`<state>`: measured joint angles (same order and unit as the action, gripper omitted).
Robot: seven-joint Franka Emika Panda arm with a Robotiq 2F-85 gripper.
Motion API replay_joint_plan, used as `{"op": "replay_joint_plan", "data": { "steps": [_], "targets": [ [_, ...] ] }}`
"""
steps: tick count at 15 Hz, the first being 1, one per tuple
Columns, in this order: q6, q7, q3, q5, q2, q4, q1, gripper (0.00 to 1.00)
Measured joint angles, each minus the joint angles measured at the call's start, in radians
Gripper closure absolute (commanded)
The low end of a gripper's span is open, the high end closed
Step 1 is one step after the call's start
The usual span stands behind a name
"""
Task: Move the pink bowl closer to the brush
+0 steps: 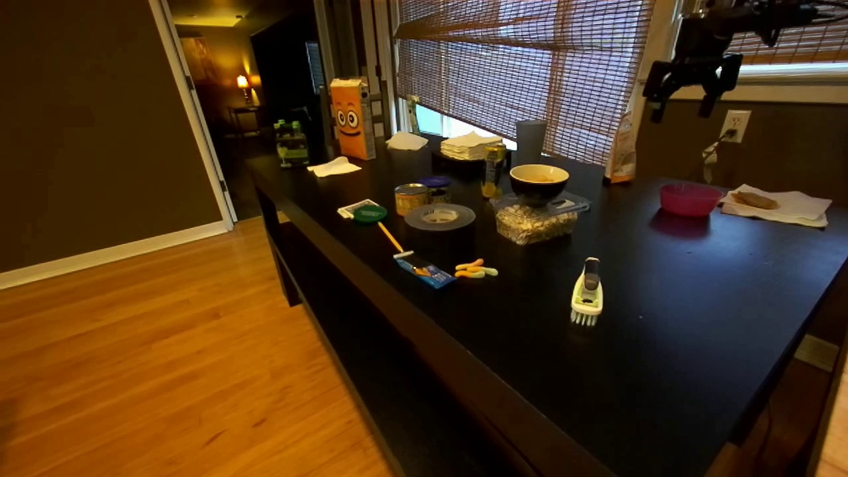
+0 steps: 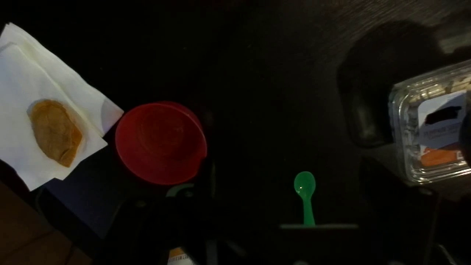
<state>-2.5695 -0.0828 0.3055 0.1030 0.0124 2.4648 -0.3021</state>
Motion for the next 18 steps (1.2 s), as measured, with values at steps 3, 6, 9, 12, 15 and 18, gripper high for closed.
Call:
{"op": "replay_joint_plan", "data": {
  "steps": [3,6,9,12,15,18],
  "targets": [
    [0.0,0.0,-0.003,0.0,0.007,-0.002,0.003,0.0],
    [0.0,0.0,-0.003,0.0,0.007,-0.003,0.003,0.0],
    [0.001,-0.011,-0.003,-0.034,-0.009,-0.019,0.003,0.0],
    [0.001,-0.031,-0.002,-0.095,-0.069,-0.075,0.003,0.0],
    [-0.008,-0.066,0.0,-0.14,-0.164,-0.153,0.001,0.0],
    [-0.029,-0.08,0.017,-0.137,-0.259,-0.222,-0.001,0.0]
  ]
}}
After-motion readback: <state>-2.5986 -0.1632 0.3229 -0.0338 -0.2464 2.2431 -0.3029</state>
